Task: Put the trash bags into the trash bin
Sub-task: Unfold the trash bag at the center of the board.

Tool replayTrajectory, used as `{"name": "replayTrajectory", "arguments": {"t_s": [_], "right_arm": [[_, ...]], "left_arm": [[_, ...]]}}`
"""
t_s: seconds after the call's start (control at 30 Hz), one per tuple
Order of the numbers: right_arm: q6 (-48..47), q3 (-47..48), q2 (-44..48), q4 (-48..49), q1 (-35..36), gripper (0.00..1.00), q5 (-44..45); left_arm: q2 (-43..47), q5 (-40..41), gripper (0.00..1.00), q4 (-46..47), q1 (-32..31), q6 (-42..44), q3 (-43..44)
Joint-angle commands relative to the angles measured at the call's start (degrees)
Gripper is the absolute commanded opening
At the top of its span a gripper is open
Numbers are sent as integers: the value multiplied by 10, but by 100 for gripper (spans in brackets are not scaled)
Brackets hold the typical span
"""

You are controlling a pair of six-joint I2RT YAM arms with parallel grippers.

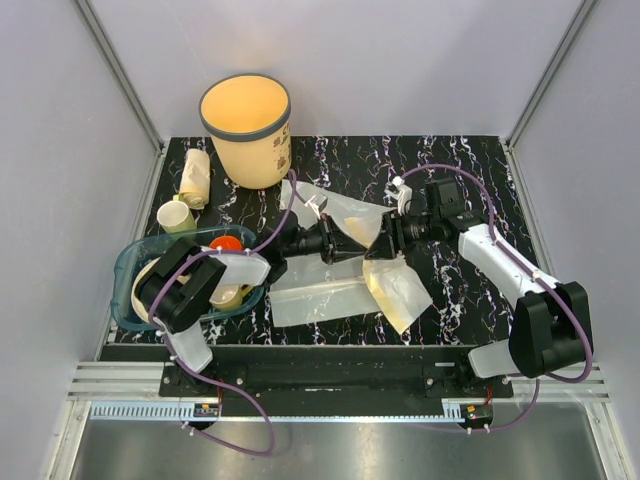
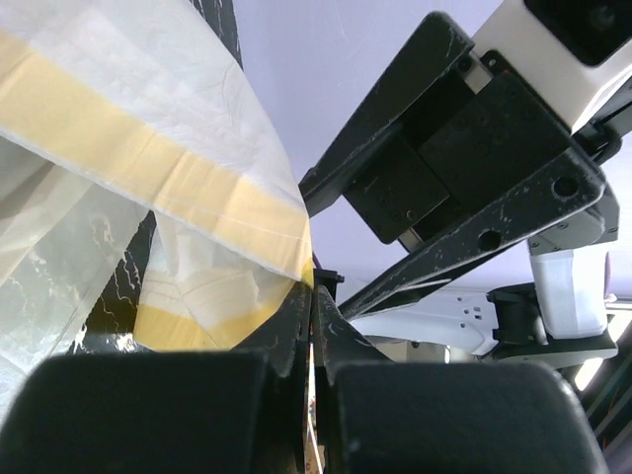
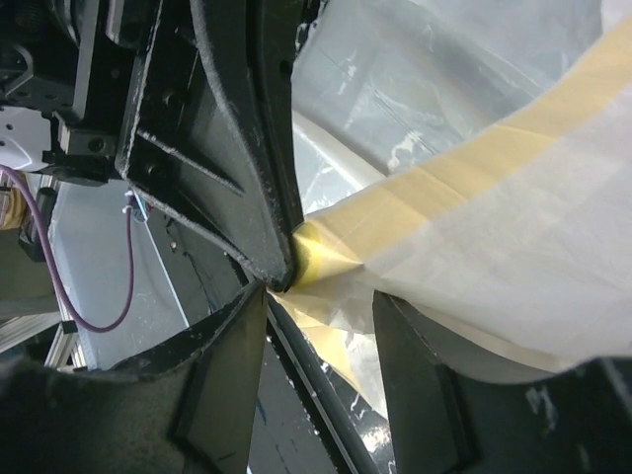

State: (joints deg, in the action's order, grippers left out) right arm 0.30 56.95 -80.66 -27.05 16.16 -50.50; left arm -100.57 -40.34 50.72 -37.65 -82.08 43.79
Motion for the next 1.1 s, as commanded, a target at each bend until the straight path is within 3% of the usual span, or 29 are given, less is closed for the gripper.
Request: {"name": "replayTrajectory", "arguments": {"t_s": [0.0,0.17,0.4,0.57,0.8,0.93,0.97,1.03,1.07], "right_arm": [[43,26,-2,75,25,57,-12],[110,32,9,129,29,64,-50],[135,86,14,110,57,64,-60],[179,85,30,159,82,64,-43],[167,98,27,147,103,62,-43],[167,92,27,147,104,43,-41],[167,88,29,147,105,31,-42],[165,84,32,144,104,20,-38],[161,82,35,140,104,5,-39]], "left_arm": [[53,-28,0,0,34,-6,19],[123,-64,0,-39,85,11,2],[201,-48,0,-27,87,7,-26],[205,-47,0,-26,87,-1,-31],[196,-40,0,-21,87,-11,-34],[196,-41,0,-22,87,-11,-33],[196,-42,0,-23,87,-11,-33],[197,-43,0,-25,87,-11,-34],[199,-43,0,-26,87,-9,-34]]}}
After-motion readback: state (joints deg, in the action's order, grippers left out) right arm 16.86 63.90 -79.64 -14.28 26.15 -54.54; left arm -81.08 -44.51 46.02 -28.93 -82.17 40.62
